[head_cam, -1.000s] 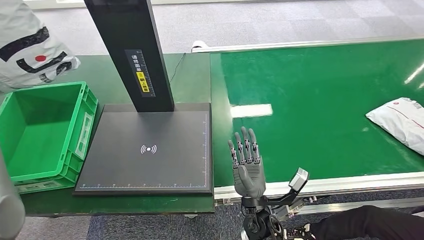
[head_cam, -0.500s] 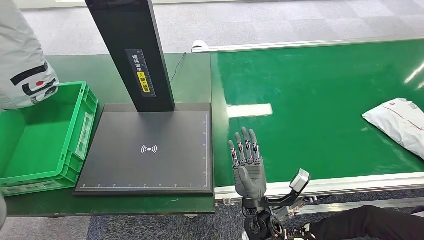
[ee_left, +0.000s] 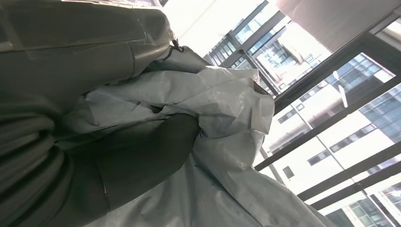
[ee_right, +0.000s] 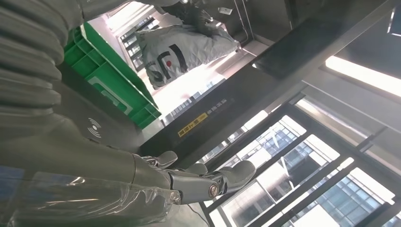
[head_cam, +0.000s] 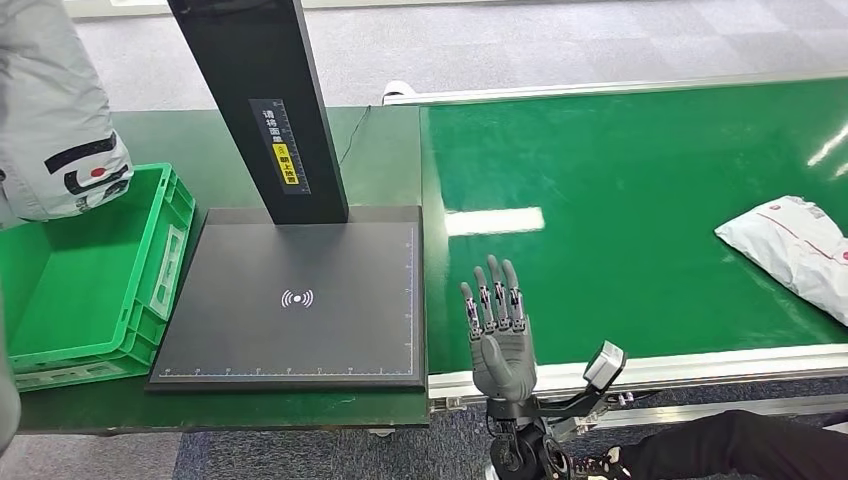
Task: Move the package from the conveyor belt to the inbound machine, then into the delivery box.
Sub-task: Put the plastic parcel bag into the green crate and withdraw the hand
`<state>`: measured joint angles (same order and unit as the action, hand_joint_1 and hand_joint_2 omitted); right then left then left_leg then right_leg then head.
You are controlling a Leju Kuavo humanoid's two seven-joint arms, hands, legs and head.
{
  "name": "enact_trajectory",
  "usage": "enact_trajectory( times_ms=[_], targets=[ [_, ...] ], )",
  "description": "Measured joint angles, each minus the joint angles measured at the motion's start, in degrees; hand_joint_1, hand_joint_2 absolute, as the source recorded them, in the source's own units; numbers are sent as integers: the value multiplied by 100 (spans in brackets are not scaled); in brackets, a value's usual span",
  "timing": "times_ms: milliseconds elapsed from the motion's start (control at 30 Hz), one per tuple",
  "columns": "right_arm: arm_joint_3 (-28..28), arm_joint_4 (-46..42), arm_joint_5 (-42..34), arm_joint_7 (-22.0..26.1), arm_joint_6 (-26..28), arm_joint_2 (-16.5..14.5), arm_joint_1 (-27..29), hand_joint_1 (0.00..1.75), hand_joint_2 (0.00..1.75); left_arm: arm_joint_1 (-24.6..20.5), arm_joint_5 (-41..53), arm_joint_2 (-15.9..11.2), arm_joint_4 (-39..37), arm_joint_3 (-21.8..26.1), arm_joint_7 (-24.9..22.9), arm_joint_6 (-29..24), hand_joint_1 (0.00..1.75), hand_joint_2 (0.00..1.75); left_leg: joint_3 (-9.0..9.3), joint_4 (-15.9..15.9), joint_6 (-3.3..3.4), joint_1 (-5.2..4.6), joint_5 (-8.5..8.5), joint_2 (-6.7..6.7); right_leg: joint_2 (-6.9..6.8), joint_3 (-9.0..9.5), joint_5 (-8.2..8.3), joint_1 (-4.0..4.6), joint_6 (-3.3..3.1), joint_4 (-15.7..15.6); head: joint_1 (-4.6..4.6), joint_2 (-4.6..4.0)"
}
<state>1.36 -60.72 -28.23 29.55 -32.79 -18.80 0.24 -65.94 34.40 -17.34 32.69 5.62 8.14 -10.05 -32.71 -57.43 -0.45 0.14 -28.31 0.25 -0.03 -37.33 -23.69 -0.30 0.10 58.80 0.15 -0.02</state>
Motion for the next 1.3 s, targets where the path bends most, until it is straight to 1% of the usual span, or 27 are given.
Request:
enact_trajectory(
  times_ms=[167, 367, 500, 567, 667, 700, 800, 833, 1033, 1200, 1233, 1300],
  targets=[
    [-27, 0, 7, 14, -4, 0, 10, 0, 175, -33, 188, -14, -187, -3, -78, -20, 168, 175, -2, 0, 0, 0, 0, 0, 0, 0, 0, 0, 0, 0, 0, 0],
    [-65, 0, 1, 28, -7, 0, 20, 0, 175, 53, 259, -76, -383, 92, 48, -43, 166, 175, -3, 1, 0, 0, 0, -1, 0, 0, 0, 0, 0, 0, -1, 1],
    [-80, 0, 1, 28, -8, 0, 30, 0, 175, 104, 293, -98, -469, 136, 65, -41, 170, 175, -4, 1, 0, 1, 0, -1, -1, 0, 0, 0, 0, 0, 0, 0],
    [-81, 0, 2, 28, -8, 0, 35, 0, 175, 108, 343, -104, -500, 155, 36, -32, 171, 175, -4, 0, 0, 1, 0, -1, -1, 0, 0, 0, 0, 0, -1, 0],
    [-83, -9, 14, 27, -8, 0, 45, 0, 175, 107, 510, -103, -563, 205, -133, -17, 170, 175, -4, 0, 0, 0, 0, -1, -1, -1, 0, 0, 0, 0, -1, 1],
    [-83, -14, 20, 26, -8, 0, 47, 0, 175, 107, 569, -101, -594, 226, -200, -16, 163, 175, -4, 0, 0, 0, 0, -1, -1, -1, 0, 0, 0, -1, 0, 1],
    [-83, -26, 37, 20, -8, -1, 48, 0, 175, 112, 674, -96, -689, 285, -316, -16, 35, 175, -4, 0, 0, 0, 0, -1, -1, -1, 0, 0, 0, -1, 0, 1],
    [-83, -30, 42, 18, -8, -1, 48, 0, 175, 117, 689, -96, -719, 310, -330, -16, 0, 175, -4, 0, 0, 0, 0, -1, -1, -1, 0, 0, 0, 0, 0, 1],
    [-91, -48, 54, -23, -8, -3, 42, 0, 175, 206, 735, -97, -843, 556, -266, 22, 0, 175, -4, 0, 0, 1, 0, -1, -1, -1, 0, 0, 0, 0, 0, 1],
    [-96, -48, 39, -51, -8, -23, 17, 0, 175, 161, 759, -98, -832, 758, -195, -40, 0, 175, -3, 0, 0, 0, 0, -1, -1, 0, 0, 0, 0, 0, 0, 0],
    [-97, -48, 32, -62, -6, -29, 10, 0, 175, 153, 690, -97, -804, 811, -106, -130, 0, 175, -3, 0, 0, 0, 0, -1, 0, 0, 0, 0, 0, 1, 0, 0],
    [-98, -48, 22, -82, 1, -40, 1, 0, 175, 141, 414, -92, -693, 975, 240, -426, 0, 175, -3, 0, 0, 1, 0, 3, 2, 0, 0, 0, -1, 1, -1, 1]
  ],
)
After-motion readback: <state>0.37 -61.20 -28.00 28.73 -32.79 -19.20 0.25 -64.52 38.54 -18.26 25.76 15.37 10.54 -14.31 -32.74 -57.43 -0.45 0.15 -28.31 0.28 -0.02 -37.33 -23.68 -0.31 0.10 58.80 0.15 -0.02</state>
